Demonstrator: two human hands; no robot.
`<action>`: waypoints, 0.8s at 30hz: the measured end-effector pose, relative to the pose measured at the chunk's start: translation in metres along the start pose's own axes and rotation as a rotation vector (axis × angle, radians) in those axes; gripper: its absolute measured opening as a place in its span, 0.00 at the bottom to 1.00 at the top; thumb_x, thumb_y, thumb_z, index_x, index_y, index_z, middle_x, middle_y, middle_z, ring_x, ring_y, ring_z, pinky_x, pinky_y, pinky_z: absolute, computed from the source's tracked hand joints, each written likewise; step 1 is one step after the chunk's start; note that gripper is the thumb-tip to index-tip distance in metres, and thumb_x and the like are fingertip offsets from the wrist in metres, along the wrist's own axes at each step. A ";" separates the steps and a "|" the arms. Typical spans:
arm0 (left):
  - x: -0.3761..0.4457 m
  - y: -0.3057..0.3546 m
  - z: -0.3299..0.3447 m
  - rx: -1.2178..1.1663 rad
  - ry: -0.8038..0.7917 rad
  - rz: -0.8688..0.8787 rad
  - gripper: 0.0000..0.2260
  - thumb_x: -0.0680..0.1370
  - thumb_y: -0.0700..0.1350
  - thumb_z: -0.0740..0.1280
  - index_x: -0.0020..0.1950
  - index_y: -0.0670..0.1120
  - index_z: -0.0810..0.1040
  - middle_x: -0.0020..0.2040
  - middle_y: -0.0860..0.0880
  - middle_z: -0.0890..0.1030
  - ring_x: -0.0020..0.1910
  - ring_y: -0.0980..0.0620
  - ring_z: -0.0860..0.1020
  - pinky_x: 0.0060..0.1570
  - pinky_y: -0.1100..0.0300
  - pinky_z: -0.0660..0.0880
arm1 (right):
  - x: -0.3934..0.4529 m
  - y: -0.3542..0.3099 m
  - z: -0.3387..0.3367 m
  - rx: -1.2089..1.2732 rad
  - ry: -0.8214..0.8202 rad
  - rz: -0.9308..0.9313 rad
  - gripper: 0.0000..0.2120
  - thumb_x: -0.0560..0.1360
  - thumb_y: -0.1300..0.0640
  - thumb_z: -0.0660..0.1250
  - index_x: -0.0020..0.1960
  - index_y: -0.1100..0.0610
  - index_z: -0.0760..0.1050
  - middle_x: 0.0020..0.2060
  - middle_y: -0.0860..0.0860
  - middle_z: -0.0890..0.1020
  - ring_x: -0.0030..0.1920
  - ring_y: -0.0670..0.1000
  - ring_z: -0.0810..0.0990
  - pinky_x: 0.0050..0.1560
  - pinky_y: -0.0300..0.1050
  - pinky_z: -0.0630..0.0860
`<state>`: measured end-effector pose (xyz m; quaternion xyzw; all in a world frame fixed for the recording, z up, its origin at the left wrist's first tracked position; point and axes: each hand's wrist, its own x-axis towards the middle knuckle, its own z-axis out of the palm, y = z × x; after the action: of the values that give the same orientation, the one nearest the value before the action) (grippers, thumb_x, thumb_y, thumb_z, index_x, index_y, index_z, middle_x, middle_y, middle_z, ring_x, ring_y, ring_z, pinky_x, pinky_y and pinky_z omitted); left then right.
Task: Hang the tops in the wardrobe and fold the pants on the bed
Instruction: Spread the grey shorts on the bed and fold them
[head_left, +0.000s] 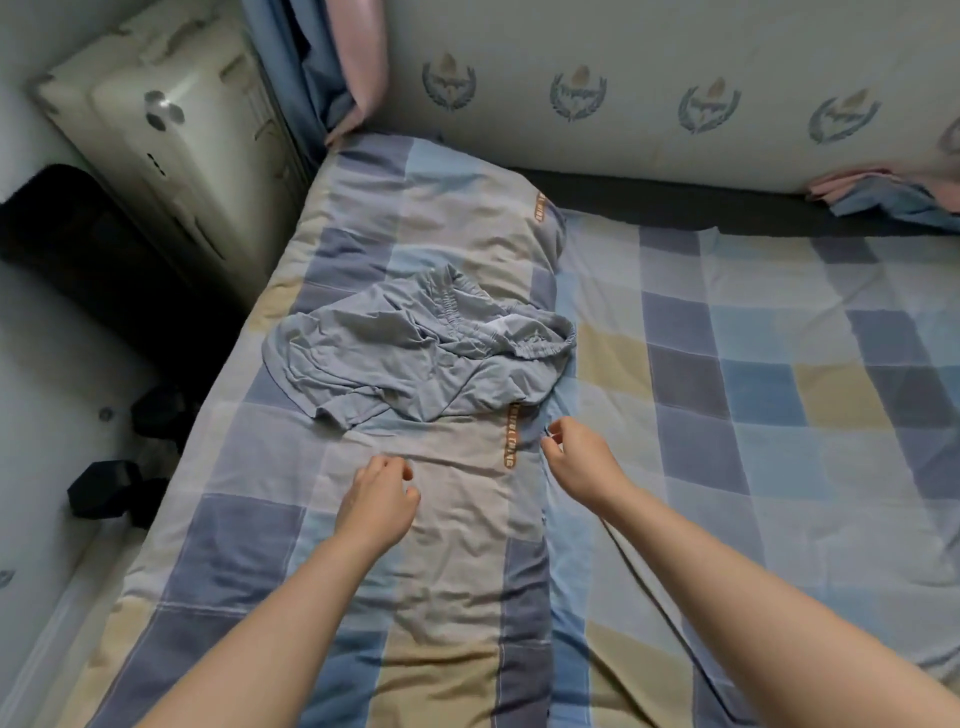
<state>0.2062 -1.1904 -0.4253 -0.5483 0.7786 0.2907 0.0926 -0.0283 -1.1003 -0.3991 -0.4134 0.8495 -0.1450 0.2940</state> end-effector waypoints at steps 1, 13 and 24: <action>0.017 -0.004 0.008 0.043 -0.030 0.011 0.13 0.80 0.47 0.60 0.64 0.46 0.73 0.68 0.47 0.70 0.66 0.44 0.67 0.64 0.54 0.67 | 0.020 0.002 0.007 -0.026 0.001 -0.006 0.13 0.79 0.54 0.58 0.58 0.62 0.72 0.58 0.61 0.78 0.59 0.62 0.75 0.53 0.49 0.70; 0.198 -0.027 0.063 0.510 0.116 0.237 0.33 0.80 0.39 0.58 0.80 0.52 0.45 0.81 0.48 0.46 0.78 0.44 0.54 0.71 0.45 0.61 | 0.179 0.009 0.110 -0.809 0.103 -0.360 0.29 0.79 0.63 0.54 0.77 0.62 0.47 0.77 0.59 0.52 0.71 0.66 0.59 0.66 0.58 0.67; 0.227 -0.035 0.080 0.399 0.293 0.297 0.10 0.83 0.43 0.56 0.60 0.42 0.73 0.61 0.41 0.76 0.60 0.40 0.73 0.53 0.47 0.70 | 0.165 0.025 0.127 -0.386 0.202 -0.503 0.05 0.75 0.66 0.58 0.45 0.57 0.65 0.43 0.59 0.75 0.45 0.59 0.72 0.41 0.48 0.60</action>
<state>0.1370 -1.3358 -0.6079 -0.4354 0.8973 0.0600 0.0416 -0.0454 -1.2153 -0.5735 -0.6417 0.7575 -0.0896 0.0794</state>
